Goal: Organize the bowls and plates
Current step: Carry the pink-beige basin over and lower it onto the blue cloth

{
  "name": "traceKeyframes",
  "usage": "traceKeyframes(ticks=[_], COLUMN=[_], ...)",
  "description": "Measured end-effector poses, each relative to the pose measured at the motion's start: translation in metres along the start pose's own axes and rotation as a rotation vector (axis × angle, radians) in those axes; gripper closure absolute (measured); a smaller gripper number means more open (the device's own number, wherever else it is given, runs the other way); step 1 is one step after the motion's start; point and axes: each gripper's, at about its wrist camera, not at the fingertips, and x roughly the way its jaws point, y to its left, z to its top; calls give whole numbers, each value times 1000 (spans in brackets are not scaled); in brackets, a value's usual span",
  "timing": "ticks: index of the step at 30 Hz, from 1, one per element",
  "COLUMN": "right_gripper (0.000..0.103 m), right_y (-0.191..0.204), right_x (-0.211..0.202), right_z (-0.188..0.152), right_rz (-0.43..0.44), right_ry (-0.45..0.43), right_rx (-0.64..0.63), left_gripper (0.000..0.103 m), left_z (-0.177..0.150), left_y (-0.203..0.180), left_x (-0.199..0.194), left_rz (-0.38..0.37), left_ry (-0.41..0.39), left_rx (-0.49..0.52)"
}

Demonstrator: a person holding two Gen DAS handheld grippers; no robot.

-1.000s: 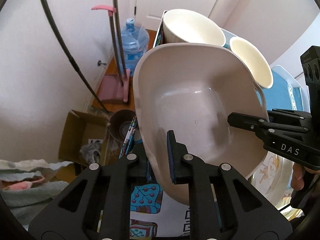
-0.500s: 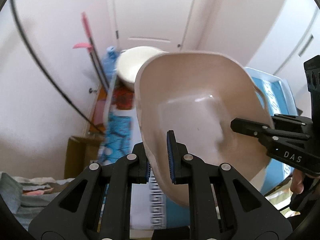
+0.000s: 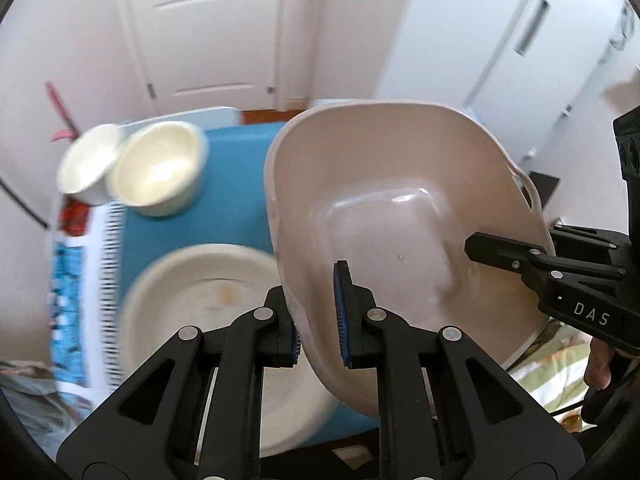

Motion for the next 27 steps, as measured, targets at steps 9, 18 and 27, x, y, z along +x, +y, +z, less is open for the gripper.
traceKeyframes(ticks=[9,18,27], right_gripper=[88,88,88], right_y=[-86,-128,-139], right_x=[5,31,35], right_z=[-49,-62,-69], right_rz=[-70,-72,-41], right_ry=[57,66,56], right_rx=[78,112,157], left_gripper=[91,91,84], left_z=[-20,-34,-33], left_y=[-80,-99,-108], left_x=[72,111,114], left_rz=[-58,-55,-45], left_ry=[83,129,120], left_rx=[42,57,93])
